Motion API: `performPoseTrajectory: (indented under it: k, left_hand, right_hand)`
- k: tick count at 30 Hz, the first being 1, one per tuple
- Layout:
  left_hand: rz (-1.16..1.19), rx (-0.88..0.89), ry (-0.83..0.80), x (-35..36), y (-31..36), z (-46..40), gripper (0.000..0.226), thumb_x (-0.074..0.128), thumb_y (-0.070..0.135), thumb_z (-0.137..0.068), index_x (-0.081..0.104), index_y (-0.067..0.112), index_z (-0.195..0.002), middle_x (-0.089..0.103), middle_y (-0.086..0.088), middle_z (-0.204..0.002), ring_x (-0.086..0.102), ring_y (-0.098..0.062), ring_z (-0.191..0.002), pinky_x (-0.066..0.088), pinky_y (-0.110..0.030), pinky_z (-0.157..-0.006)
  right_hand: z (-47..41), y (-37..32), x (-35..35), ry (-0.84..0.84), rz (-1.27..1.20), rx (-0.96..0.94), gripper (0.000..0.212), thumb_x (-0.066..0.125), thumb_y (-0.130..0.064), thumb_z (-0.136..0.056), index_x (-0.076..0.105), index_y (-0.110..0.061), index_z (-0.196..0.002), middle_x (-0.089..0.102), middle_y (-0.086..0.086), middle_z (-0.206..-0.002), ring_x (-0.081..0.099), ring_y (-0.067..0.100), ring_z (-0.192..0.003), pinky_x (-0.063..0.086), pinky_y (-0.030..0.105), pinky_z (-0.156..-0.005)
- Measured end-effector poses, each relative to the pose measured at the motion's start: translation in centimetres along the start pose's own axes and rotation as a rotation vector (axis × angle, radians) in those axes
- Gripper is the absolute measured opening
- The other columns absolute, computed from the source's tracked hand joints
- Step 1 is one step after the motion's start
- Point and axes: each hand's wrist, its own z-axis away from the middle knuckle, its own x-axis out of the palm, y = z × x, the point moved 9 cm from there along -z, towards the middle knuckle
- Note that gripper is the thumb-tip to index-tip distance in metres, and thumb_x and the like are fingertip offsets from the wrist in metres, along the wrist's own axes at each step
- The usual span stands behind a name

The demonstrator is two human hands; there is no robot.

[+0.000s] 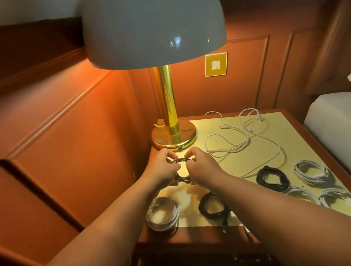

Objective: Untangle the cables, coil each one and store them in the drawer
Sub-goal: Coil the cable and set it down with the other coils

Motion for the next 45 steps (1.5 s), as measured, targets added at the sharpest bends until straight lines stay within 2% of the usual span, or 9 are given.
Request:
performPoseTrajectory:
  k: [5,12,21,24,29,33,36,40,45]
  left_hand:
    - [-0.178,0.033,-0.004,-1.6,-2.3,-1.1,0.020,0.079,0.016,-0.083,0.064,0.024,-0.093,0.071,-0.005,-0.085,0.068,-0.018,-0.069,0.057,-0.036,-0.065]
    - [-0.292,0.015,0.069,-2.8,-5.2,-0.9,0.015,0.078,0.025,-0.084,0.065,0.030,-0.090,0.065,0.002,-0.089,0.064,-0.016,-0.077,0.048,-0.028,-0.062]
    - [-0.524,0.148,0.138,-3.5,-3.7,-0.5,0.020,0.065,0.042,-0.092,0.062,0.030,-0.108,0.056,0.008,-0.091,0.056,-0.013,-0.083,0.049,-0.033,-0.072]
    - [-0.546,0.197,0.110,-1.9,-1.5,-0.1,0.019,0.062,0.047,-0.093,0.063,0.033,-0.106,0.058,0.012,-0.095,0.057,-0.010,-0.087,0.052,-0.033,-0.075]
    - [-0.608,0.286,0.012,3.1,2.5,-0.4,0.022,0.059,0.045,-0.095,0.062,0.032,-0.113,0.063,0.009,-0.102,0.058,-0.009,-0.090,0.051,-0.028,-0.076]
    - [-0.609,0.194,-0.027,6.2,3.2,-3.1,0.040,0.060,0.042,-0.095,0.055,0.028,-0.132,0.064,0.001,-0.120,0.062,-0.019,-0.105,0.054,-0.036,-0.090]
    - [-0.664,0.085,-0.020,7.2,2.8,-5.0,0.041,0.061,0.040,-0.095,0.057,0.019,-0.130,0.062,-0.004,-0.126,0.061,-0.024,-0.111,0.052,-0.035,-0.091]
    - [-0.775,0.034,0.037,7.3,2.8,-6.1,0.018,0.060,0.036,-0.091,0.064,0.021,-0.101,0.064,0.001,-0.093,0.062,-0.021,-0.086,0.057,-0.039,-0.081]
    - [-0.562,-0.098,0.002,6.2,2.5,-6.7,0.011,0.059,0.025,-0.085,0.061,0.016,-0.090,0.065,-0.004,-0.083,0.062,-0.021,-0.076,0.050,-0.030,-0.061]
  right_hand:
    - [-1.0,0.0,1.7,-0.046,0.067,0.012,0.031,0.050,-0.018,-0.097,0.059,-0.019,-0.127,0.063,0.006,-0.116,0.062,0.022,-0.096,0.058,0.039,-0.083]
    - [-0.7,-0.3,3.6,-0.080,0.221,-0.076,0.037,0.055,-0.018,-0.098,0.058,-0.019,-0.135,0.062,0.005,-0.129,0.061,0.021,-0.108,0.054,0.034,-0.091]
    - [1.2,2.3,-4.5,0.035,0.433,-0.267,0.026,0.053,-0.014,-0.094,0.071,-0.019,-0.111,0.069,0.000,-0.111,0.061,0.018,-0.104,0.052,0.033,-0.085]
    - [1.3,4.6,-7.8,0.066,0.661,-0.221,0.030,0.053,-0.016,-0.092,0.070,-0.027,-0.114,0.065,0.003,-0.119,0.059,0.022,-0.107,0.053,0.036,-0.087]
    - [1.8,7.3,-9.9,-0.069,0.932,-0.129,0.040,0.049,-0.017,-0.097,0.057,-0.030,-0.134,0.047,0.010,-0.133,0.049,0.033,-0.119,0.045,0.038,-0.100]
    - [1.8,6.9,-9.6,-0.086,1.130,-0.232,0.037,0.045,0.000,-0.095,0.061,-0.015,-0.125,0.056,0.011,-0.122,0.048,0.031,-0.112,0.038,0.033,-0.087]
    - [1.7,6.4,-9.8,-0.033,1.094,-0.354,0.033,0.047,0.002,-0.093,0.066,-0.014,-0.114,0.060,0.008,-0.111,0.051,0.031,-0.106,0.039,0.035,-0.082]
    - [1.9,5.3,-11.7,0.111,0.813,-0.492,0.026,0.048,-0.008,-0.099,0.068,-0.021,-0.110,0.063,0.000,-0.107,0.051,0.023,-0.102,0.043,0.033,-0.081]
    - [3.0,4.4,-13.5,0.233,0.668,-0.619,0.022,0.048,-0.020,-0.101,0.068,-0.021,-0.109,0.064,-0.005,-0.103,0.049,0.017,-0.097,0.045,0.032,-0.087]
